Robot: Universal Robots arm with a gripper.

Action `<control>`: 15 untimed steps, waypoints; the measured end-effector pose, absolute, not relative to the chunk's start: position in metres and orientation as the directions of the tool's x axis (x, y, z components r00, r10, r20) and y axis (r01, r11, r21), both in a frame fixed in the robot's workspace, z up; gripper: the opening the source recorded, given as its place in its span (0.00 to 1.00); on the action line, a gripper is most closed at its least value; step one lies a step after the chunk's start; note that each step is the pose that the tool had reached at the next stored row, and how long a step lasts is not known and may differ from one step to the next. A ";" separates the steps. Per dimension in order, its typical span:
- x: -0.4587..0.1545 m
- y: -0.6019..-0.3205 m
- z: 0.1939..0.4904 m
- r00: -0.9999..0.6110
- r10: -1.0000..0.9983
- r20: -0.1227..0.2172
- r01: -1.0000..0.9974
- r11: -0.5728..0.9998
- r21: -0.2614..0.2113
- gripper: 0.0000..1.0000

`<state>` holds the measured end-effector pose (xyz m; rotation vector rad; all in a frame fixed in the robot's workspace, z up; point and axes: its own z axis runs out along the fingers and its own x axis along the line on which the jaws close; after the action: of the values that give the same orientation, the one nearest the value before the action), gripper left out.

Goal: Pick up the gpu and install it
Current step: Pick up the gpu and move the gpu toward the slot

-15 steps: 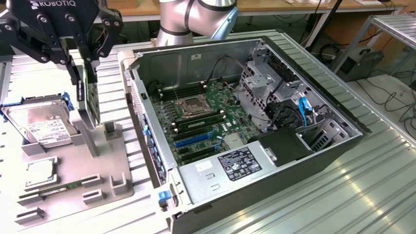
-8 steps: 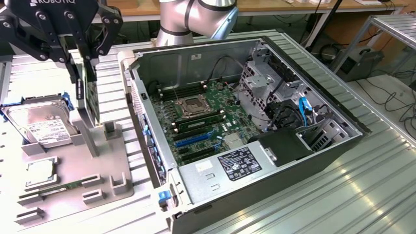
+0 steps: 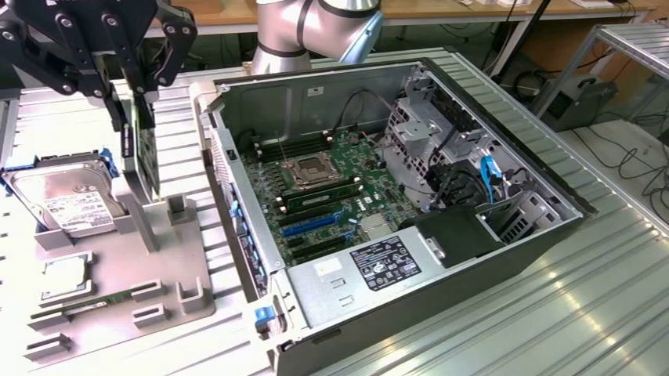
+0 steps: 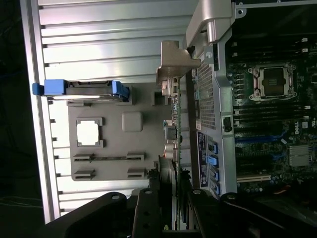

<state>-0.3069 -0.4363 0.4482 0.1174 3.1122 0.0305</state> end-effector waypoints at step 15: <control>-0.307 -0.436 0.452 -0.997 0.076 -0.026 0.075 0.997 0.021 0.26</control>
<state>-0.3069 -0.4363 0.4522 0.1174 3.1122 0.0304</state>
